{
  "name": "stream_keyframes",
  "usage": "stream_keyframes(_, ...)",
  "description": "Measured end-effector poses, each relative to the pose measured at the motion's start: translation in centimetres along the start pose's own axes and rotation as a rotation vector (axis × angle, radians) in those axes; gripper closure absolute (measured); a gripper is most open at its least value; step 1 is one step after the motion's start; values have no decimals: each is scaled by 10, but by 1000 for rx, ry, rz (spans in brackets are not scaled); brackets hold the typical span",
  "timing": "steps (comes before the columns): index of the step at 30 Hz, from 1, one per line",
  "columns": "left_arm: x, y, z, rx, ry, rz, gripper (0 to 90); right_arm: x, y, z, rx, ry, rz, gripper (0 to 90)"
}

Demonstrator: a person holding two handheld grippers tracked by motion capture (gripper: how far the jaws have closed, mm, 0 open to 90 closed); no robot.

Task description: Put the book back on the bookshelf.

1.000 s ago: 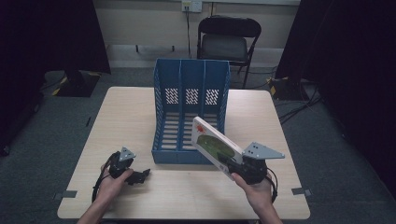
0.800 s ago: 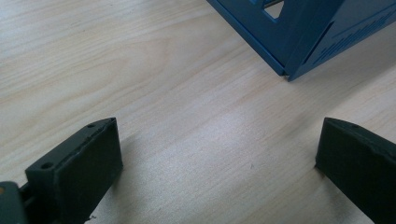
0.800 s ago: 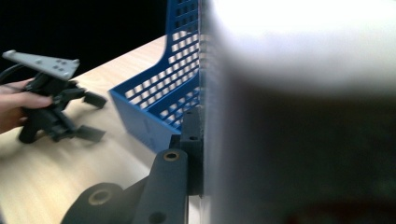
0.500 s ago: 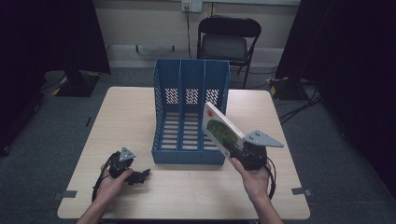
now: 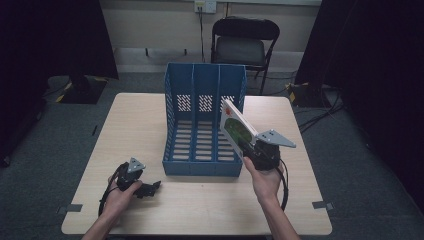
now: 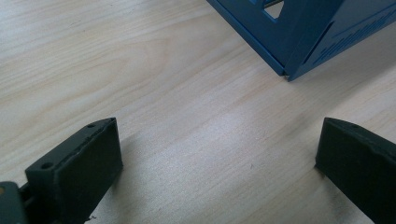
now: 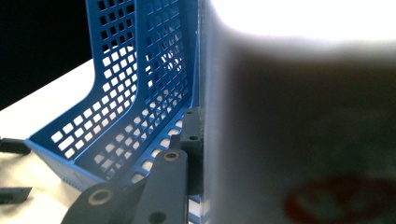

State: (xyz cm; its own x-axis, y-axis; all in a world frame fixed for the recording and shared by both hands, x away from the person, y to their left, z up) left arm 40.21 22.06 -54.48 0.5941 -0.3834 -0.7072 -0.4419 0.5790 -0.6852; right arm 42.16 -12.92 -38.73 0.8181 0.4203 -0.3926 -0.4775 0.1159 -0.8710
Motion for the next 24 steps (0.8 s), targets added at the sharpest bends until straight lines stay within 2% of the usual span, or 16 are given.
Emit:
stream_keyframes(9,0,0,0,-1,-1,0,0,24,-6,4,31,60,-17,763)
stream_keyframes(14,0,0,0,0,1,0,0,40,-7,6,23,103,-22,762)
stream_keyframes(20,0,0,0,-5,0,-2,0,60,2,6,35,146,-12,763)
stream_keyframes(24,0,0,0,0,1,0,0,70,6,8,24,170,-7,763)
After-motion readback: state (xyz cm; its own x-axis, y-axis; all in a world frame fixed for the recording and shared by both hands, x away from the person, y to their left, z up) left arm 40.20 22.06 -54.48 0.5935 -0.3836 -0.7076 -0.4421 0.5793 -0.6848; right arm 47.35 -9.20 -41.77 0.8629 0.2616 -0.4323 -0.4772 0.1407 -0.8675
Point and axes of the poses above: each handheld gripper's, and its own axes: x roughly forward along the jaws, y roughly out of its underside, z roughly to its left, the point moved 6 cm from there along x, roughly forward along the jaws, and after that the axes turned 14 degrees about x, right-handed, at the moved point
